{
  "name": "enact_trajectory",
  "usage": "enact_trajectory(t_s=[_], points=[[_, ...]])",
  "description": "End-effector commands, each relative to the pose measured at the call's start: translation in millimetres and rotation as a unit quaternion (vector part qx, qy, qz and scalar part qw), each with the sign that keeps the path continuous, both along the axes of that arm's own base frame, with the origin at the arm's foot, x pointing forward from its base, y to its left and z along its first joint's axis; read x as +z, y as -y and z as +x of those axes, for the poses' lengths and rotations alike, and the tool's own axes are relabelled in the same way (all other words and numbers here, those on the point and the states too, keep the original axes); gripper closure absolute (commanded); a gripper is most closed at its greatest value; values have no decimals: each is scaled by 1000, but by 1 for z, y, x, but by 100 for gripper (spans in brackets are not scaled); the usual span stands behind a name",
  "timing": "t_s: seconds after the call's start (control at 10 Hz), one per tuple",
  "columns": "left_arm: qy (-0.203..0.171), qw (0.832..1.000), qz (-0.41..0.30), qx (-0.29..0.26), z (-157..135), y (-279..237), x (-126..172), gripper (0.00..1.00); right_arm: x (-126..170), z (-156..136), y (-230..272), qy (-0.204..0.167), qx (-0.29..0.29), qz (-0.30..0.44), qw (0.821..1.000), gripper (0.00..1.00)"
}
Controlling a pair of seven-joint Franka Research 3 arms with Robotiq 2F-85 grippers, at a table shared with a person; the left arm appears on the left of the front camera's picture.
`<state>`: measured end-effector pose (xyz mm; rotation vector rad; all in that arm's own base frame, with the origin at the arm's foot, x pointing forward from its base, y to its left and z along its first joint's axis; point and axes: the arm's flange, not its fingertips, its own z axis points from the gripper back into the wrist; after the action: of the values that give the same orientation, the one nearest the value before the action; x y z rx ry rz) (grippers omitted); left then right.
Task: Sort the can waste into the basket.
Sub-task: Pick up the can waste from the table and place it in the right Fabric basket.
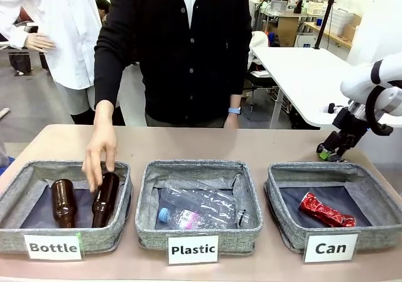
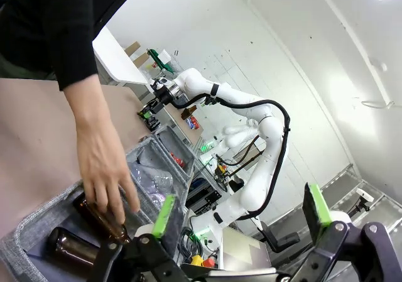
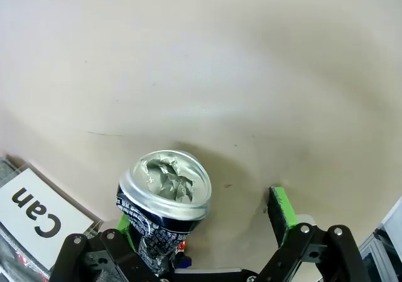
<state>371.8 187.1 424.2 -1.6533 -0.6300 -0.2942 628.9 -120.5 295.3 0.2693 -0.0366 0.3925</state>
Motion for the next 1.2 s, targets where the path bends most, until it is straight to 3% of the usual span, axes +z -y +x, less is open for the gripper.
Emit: enact_trajectory(t_s=[0.0,0.3,0.4,0.5,0.6,0.7,0.9,1.0,1.1], points=[[-6,1000,5,-4,-3,1,3,0,1,8,0,0,-20,7,1000,0],[-6,1000,5,-4,-3,1,3,0,1,6,-1,-3,-21,8,1000,0],[-6,1000,5,-4,-3,1,3,0,1,6,0,1,-21,3,1000,7],[-6,1000,5,-4,-3,1,3,0,1,5,0,3,-14,-1,1000,60],[-6,1000,5,-4,-3,1,3,0,1,6,0,0,-14,-1,1000,67],[-6,1000,5,-4,-3,1,3,0,2,6,0,0,-13,2,1000,100],[-6,1000,5,-4,-3,1,3,0,3,5,-1,1,-12,1,1000,100],[-6,1000,5,-4,-3,1,3,0,3,5,-1,3,-11,4,1000,86],[-6,1000,5,-4,-3,1,3,0,3,5,-2,5,-11,6,1000,97]])
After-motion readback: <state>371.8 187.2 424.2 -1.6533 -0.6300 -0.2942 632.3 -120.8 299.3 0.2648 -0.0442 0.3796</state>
